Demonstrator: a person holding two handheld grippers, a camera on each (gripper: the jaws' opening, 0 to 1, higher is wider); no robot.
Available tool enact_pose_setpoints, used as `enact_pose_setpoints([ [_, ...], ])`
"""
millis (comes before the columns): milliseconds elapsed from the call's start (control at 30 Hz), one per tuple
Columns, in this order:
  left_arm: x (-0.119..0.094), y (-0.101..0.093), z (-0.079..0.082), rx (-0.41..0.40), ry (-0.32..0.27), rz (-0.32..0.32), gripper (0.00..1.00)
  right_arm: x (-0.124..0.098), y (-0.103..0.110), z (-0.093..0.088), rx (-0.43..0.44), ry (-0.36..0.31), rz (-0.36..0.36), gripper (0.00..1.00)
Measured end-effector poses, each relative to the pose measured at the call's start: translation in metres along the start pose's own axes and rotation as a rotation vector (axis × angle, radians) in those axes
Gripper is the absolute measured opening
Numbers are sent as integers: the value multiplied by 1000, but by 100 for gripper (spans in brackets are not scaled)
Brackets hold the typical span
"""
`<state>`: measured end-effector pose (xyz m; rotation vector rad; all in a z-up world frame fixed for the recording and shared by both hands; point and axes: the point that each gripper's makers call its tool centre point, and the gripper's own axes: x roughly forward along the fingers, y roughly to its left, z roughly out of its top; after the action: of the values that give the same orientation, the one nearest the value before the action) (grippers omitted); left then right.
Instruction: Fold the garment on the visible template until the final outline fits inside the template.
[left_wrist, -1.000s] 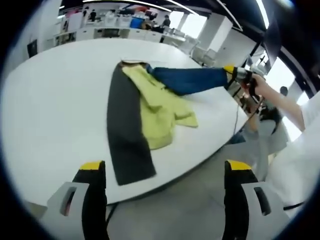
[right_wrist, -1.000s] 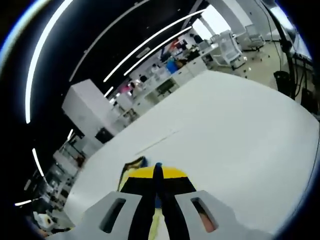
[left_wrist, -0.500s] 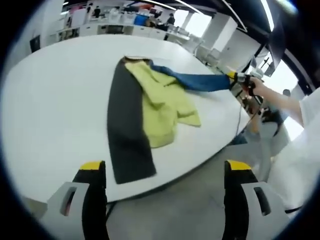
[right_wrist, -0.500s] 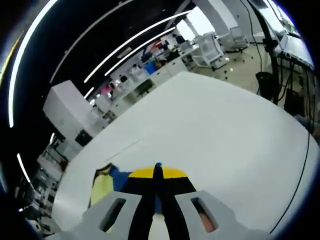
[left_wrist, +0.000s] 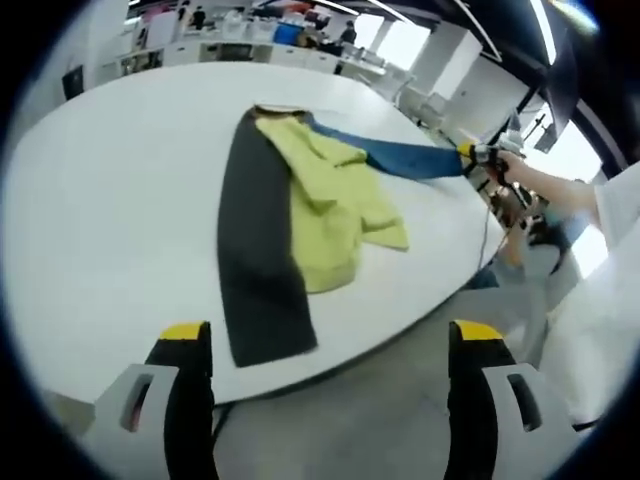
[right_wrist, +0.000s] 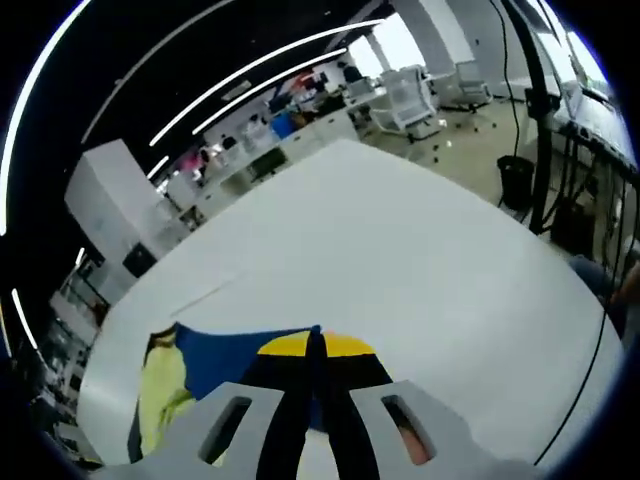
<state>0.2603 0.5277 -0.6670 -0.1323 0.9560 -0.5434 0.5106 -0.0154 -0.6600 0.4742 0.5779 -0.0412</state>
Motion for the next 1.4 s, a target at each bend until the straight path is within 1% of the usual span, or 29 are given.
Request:
enact_pose_setpoints([
  [133, 4, 0, 1, 7, 13, 6, 95, 4, -10, -1, -5, 8, -27, 3],
  [400, 7, -1, 4, 5, 18, 5, 95, 15, -25, -5, 2, 25, -70, 3],
  [500, 7, 0, 5, 6, 22, 8, 95, 26, -38, -4, -3, 36, -89, 3],
  [567, 7, 2, 5, 5, 24, 12, 95, 26, -42, -5, 7, 39, -96, 3],
  [667, 8, 4, 5, 2, 29, 16, 95, 27, -48, -8, 11, 46, -111, 3],
  [700, 8, 4, 5, 2, 33, 17, 95, 28, -49, -12, 13, 49, -116, 3],
  [900, 13, 5, 7, 2, 49, 18, 95, 29, -63, -24, 42, 62, -145, 3],
  [1167, 20, 4, 7, 7, 73, 14, 95, 35, -70, -35, 32, 88, -159, 3],
  [1400, 23, 4, 7, 9, 89, 13, 95, 44, -77, -39, 30, 105, -170, 3],
])
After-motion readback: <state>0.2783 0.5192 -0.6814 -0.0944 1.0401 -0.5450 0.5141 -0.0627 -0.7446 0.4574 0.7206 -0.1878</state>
